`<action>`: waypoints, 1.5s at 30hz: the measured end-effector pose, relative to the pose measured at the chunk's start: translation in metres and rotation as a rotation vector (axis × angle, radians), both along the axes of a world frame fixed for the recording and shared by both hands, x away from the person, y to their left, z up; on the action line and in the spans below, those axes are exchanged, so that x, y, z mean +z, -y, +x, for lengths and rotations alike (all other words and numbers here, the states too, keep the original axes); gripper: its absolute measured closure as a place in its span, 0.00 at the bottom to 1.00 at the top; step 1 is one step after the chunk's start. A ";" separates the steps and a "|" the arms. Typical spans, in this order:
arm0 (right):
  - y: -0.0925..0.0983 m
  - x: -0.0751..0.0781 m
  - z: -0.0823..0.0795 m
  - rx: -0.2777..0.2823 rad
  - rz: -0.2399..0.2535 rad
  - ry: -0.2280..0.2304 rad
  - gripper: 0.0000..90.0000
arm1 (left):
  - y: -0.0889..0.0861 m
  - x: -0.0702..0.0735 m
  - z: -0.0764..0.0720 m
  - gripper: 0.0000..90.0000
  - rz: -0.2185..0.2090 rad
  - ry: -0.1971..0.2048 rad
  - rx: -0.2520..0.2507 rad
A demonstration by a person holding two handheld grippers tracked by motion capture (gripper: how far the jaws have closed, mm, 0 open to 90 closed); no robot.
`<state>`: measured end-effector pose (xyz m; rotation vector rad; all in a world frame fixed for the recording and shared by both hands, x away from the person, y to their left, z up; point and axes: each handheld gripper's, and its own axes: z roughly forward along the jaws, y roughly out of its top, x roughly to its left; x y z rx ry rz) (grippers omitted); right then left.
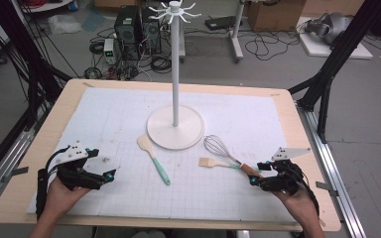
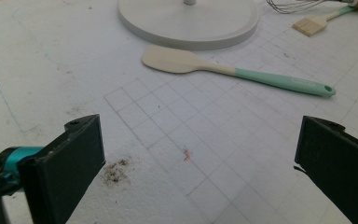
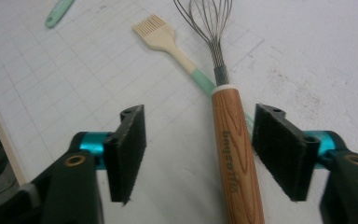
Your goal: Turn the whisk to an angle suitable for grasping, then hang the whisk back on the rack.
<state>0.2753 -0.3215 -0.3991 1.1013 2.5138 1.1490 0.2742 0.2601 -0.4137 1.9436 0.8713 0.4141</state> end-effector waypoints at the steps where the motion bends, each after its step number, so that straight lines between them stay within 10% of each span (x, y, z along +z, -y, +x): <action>1: -0.001 0.000 0.001 0.002 -0.005 0.005 0.34 | 0.000 0.000 0.000 0.02 0.000 0.000 0.001; 25: 0.012 -0.002 0.006 -0.020 -0.026 0.023 0.31 | 0.000 0.000 0.000 0.02 0.002 0.002 -0.004; 45: 0.008 -0.017 0.008 0.033 -0.119 -0.024 0.60 | 0.000 0.001 -0.001 0.02 0.006 0.005 -0.004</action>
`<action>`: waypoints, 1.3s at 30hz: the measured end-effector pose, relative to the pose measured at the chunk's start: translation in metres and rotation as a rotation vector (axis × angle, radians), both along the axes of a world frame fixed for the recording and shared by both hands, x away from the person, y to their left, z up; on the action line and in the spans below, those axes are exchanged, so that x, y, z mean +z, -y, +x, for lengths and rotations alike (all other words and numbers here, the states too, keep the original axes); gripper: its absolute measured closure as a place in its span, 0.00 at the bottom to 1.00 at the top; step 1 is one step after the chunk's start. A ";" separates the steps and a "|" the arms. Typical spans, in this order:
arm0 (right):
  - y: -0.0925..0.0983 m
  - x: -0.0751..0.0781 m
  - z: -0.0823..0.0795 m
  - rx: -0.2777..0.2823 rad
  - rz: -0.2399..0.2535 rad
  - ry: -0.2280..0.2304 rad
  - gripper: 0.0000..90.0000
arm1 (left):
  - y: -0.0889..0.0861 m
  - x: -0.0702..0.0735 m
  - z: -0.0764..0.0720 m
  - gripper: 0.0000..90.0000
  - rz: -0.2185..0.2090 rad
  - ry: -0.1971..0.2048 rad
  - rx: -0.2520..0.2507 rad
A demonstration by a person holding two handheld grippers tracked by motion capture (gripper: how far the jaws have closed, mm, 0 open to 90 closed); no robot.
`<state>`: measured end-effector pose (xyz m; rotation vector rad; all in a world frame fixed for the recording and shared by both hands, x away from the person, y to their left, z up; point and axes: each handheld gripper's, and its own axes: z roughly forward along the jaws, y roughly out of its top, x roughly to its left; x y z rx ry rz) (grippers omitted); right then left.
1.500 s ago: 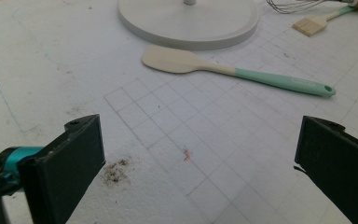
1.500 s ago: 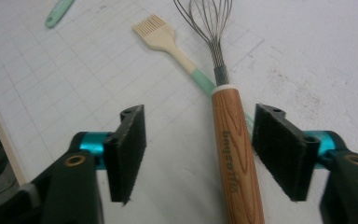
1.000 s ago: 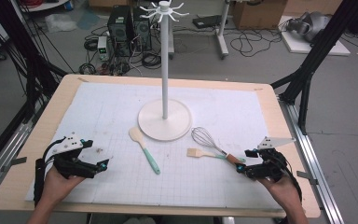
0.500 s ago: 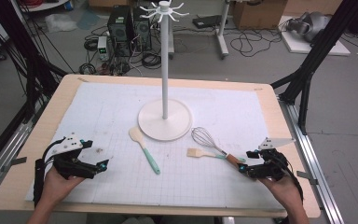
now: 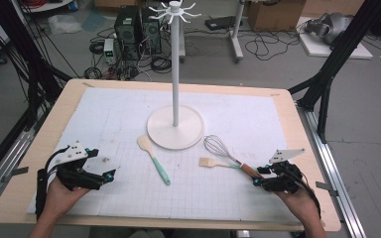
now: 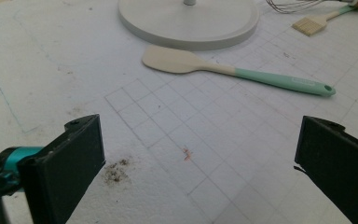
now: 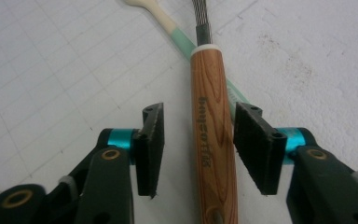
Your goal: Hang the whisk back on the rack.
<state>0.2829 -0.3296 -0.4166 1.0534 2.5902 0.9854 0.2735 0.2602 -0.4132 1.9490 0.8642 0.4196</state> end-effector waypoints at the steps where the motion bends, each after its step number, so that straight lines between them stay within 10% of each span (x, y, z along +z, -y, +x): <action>1: 0.000 0.000 0.000 0.001 -0.006 0.005 0.61 | 0.000 0.000 0.000 0.02 0.003 0.001 -0.001; 39: 0.001 -0.014 0.008 0.037 -0.078 -0.010 0.73 | 0.003 -0.002 0.001 0.02 0.007 -0.007 -0.005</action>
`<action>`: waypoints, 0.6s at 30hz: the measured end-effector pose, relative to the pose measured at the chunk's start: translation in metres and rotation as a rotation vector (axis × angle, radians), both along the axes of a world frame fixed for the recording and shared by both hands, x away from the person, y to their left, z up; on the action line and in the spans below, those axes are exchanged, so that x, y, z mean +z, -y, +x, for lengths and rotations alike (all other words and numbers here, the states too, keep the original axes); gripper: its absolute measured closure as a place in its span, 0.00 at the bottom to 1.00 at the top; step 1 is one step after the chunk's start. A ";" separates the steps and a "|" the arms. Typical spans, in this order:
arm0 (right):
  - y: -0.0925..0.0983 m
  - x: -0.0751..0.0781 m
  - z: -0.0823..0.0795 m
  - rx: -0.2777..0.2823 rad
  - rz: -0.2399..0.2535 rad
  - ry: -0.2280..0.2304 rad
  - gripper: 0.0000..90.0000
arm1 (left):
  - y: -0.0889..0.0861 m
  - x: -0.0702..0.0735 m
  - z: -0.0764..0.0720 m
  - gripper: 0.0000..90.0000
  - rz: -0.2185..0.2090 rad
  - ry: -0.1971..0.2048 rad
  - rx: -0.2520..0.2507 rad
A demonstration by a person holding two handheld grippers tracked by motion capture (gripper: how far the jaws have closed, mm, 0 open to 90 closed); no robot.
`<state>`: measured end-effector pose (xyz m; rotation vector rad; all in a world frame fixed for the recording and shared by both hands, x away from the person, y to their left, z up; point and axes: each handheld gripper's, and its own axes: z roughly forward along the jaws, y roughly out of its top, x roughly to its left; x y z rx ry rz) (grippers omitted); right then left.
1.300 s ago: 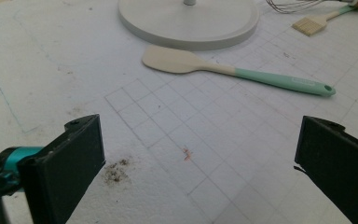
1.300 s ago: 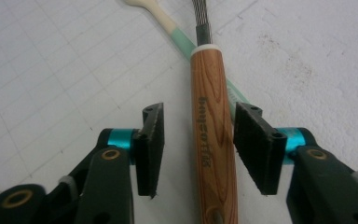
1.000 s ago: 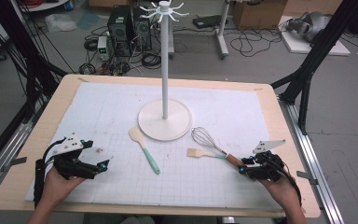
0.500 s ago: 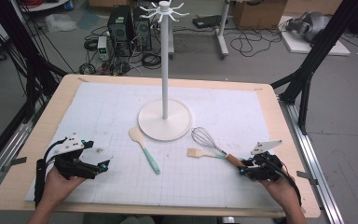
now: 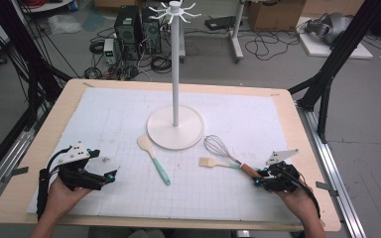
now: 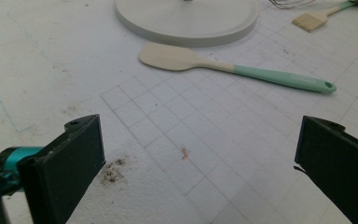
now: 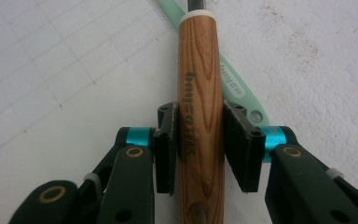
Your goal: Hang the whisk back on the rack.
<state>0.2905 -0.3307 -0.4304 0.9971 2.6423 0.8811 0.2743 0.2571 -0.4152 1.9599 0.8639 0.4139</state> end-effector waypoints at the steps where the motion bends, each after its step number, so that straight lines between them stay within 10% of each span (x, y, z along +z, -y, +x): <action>1: 0.000 0.000 0.000 0.001 0.000 0.001 0.74 | 0.000 0.000 0.000 0.02 0.003 -0.001 0.000; 18: 0.001 0.001 0.001 0.022 0.002 -0.002 0.78 | 0.002 0.000 0.000 0.02 0.005 -0.001 -0.003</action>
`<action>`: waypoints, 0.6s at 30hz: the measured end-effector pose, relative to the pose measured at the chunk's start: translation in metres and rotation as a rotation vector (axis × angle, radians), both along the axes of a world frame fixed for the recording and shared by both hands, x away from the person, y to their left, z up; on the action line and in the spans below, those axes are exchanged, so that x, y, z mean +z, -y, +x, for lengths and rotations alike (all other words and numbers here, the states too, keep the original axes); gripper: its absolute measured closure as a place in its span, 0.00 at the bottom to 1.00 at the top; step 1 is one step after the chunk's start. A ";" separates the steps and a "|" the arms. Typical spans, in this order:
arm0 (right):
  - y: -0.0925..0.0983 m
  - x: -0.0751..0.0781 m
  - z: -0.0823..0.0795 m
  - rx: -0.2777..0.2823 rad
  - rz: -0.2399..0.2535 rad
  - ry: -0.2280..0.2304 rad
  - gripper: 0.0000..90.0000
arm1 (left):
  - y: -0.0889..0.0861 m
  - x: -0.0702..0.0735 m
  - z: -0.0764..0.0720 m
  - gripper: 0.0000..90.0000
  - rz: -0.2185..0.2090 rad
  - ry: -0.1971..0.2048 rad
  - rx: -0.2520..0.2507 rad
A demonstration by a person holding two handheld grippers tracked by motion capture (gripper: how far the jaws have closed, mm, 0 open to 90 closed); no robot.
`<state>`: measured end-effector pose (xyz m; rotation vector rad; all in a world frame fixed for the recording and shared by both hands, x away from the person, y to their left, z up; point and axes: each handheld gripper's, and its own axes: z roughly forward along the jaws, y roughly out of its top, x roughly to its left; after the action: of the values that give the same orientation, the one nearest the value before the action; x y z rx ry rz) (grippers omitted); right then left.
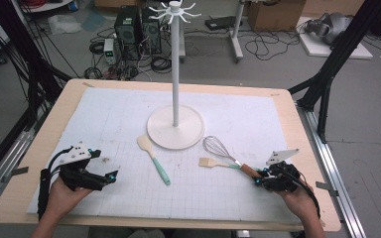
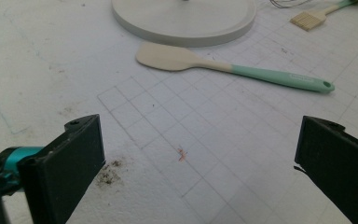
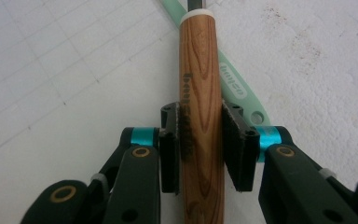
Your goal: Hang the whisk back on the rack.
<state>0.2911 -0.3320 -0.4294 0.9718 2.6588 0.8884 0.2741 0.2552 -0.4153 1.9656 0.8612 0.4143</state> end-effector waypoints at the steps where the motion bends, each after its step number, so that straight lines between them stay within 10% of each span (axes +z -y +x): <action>1: 0.000 0.000 0.000 0.001 0.000 -0.001 0.78 | 0.000 0.000 0.000 0.02 0.000 0.000 0.000; 18: 0.005 0.003 -0.001 -0.003 0.054 0.013 0.78 | 0.000 0.001 -0.001 0.02 0.003 0.002 -0.001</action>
<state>0.2901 -0.3371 -0.4263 0.9779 2.6352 0.9667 0.2735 0.2556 -0.4145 1.9681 0.8585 0.4172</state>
